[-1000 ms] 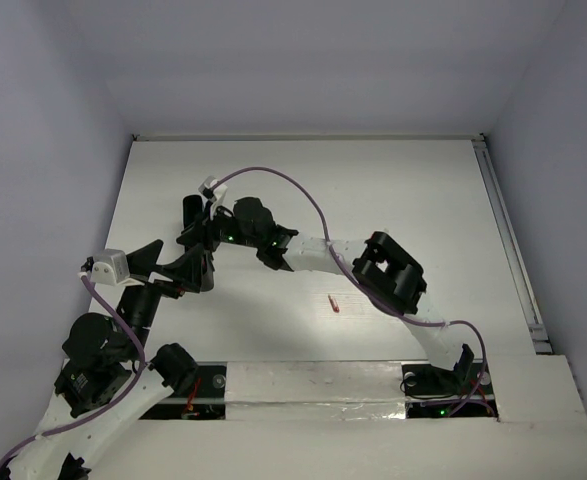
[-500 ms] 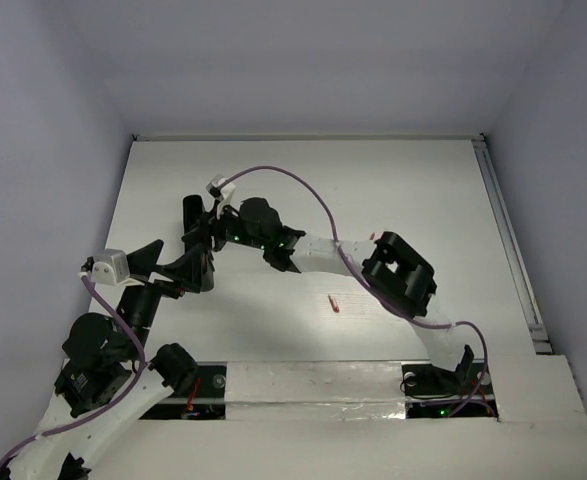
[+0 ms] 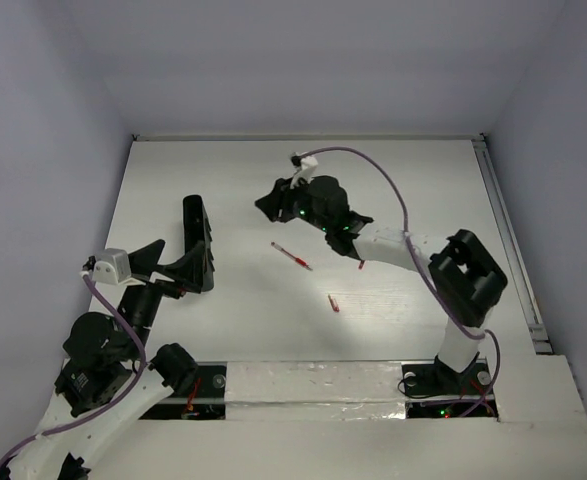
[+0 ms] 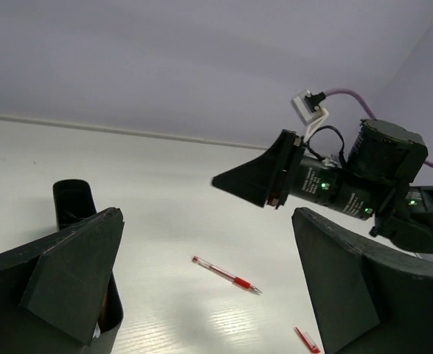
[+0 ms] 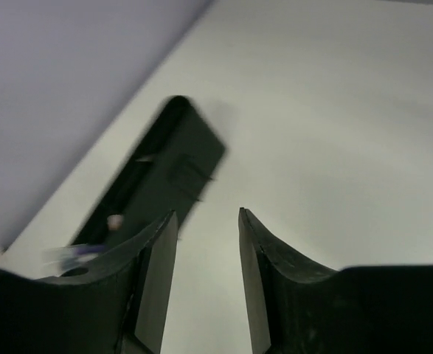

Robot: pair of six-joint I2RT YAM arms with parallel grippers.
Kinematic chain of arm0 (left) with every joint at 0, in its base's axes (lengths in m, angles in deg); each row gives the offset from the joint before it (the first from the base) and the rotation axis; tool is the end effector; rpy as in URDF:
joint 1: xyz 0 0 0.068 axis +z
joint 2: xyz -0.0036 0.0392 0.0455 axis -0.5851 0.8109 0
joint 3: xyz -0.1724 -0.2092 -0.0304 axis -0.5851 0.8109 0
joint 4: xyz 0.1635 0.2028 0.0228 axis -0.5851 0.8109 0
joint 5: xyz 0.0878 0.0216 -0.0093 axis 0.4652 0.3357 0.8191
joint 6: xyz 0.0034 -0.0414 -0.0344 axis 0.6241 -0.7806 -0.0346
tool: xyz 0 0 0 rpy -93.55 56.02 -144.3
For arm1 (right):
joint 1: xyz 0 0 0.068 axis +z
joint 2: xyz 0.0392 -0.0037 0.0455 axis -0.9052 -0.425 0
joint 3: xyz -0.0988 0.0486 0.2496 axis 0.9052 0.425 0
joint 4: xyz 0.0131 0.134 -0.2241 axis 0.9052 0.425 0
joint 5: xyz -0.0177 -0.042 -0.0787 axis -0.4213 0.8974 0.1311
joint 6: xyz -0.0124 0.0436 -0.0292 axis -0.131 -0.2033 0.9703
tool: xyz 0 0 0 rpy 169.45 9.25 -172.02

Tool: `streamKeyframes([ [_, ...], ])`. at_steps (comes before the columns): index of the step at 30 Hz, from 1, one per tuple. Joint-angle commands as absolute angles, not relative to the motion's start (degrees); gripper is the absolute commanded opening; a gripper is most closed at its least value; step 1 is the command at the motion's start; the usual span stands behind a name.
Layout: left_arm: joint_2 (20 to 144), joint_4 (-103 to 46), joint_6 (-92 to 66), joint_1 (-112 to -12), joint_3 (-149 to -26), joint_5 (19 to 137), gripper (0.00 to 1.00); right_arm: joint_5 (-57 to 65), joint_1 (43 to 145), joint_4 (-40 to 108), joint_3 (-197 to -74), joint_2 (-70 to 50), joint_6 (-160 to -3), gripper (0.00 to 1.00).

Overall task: Sort the stationery into containers
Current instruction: Place the pen in the storage box, then pick up the pen from the center of the board.

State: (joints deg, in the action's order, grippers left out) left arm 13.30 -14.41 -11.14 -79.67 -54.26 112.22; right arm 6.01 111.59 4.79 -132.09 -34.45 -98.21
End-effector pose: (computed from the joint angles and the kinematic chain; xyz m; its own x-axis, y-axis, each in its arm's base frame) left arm 0.0339 -0.0111 0.3631 0.1887 -0.4009 -0.8965 0.3704 0.8745 -0.3131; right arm 0.2967 0.3207 0.2742 -0.3708 0.1905 -0.9090 -0.7040 0.5807 0.4089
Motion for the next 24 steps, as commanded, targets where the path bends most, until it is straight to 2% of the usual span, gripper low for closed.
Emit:
streamKeyframes([
  [1,14.95,-17.01,-10.7,-79.5,-54.12,110.54,0.99,11.3,108.54,12.24,-126.89,-27.54,-99.69,0.44],
  [5,18.46,-17.1,-10.61,-79.5,-54.39,108.52,0.99,13.41,107.21,24.64,-124.5,-24.28,-95.93,0.4],
  [10,22.16,-17.19,-10.96,-78.97,-54.83,104.83,0.99,7.09,107.21,37.81,-123.98,-25.15,-88.89,0.5],
  [15,24.7,-17.98,-11.83,-77.91,-55.0,100.53,0.99,5.07,107.21,42.5,-122.83,-27.26,-82.56,0.5],
  [24,26.82,-17.72,-11.66,-76.77,-54.92,97.27,0.99,3.04,107.21,48.3,-129.41,-34.81,-76.75,0.51],
])
